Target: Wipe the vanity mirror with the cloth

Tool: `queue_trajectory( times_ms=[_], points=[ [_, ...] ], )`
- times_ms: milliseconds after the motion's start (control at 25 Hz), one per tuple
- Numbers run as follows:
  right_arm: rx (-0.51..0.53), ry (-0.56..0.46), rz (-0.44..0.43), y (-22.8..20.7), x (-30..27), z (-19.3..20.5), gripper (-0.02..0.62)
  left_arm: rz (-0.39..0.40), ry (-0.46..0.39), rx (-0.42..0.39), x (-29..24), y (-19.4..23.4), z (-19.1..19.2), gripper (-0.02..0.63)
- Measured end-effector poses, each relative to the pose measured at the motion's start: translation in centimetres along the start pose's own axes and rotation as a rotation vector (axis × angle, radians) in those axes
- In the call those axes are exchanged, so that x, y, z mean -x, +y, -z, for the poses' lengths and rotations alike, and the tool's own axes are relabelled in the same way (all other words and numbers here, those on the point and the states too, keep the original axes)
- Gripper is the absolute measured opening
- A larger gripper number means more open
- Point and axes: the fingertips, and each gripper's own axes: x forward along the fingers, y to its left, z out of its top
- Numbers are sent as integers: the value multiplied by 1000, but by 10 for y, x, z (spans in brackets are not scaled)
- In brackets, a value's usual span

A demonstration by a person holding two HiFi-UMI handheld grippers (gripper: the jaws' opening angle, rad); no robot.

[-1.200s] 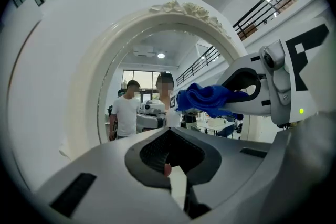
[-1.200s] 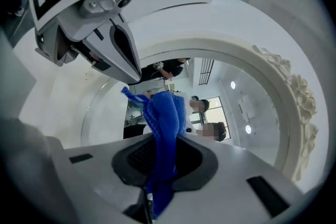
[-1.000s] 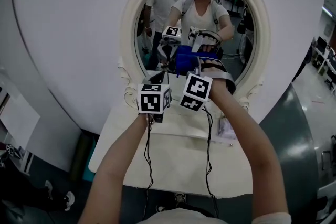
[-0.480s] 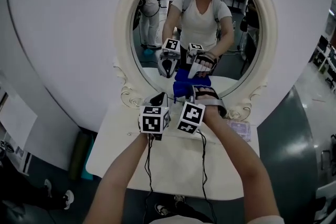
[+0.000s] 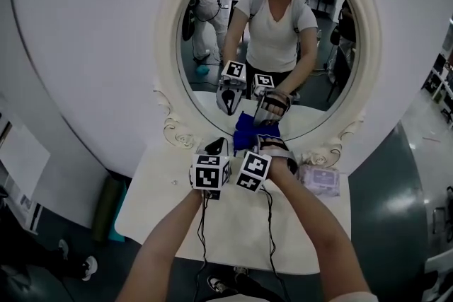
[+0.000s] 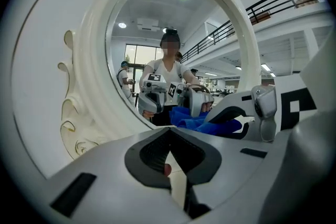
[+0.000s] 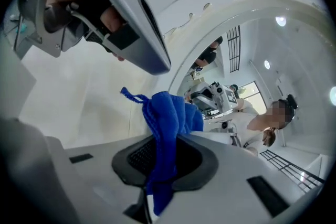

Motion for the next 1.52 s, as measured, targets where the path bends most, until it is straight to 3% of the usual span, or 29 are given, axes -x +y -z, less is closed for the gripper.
queue_trajectory(
  times_ms=[400,680,1240,1520],
  points=[
    [-55,-3,-48,13,-6,4,72,-23,-8,36,8,7,-8,3],
    [-65,-31,-31,-55,39,2,72,-42,-109,34,20,13,-86,3],
    [56,-17,297,-270,215,-4,72,-2,-310,-103,56,-41,-272,3],
    [94,-35,485,-340,273,-9,72,78,-390,-135,74,-86,-345,4]
  ],
)
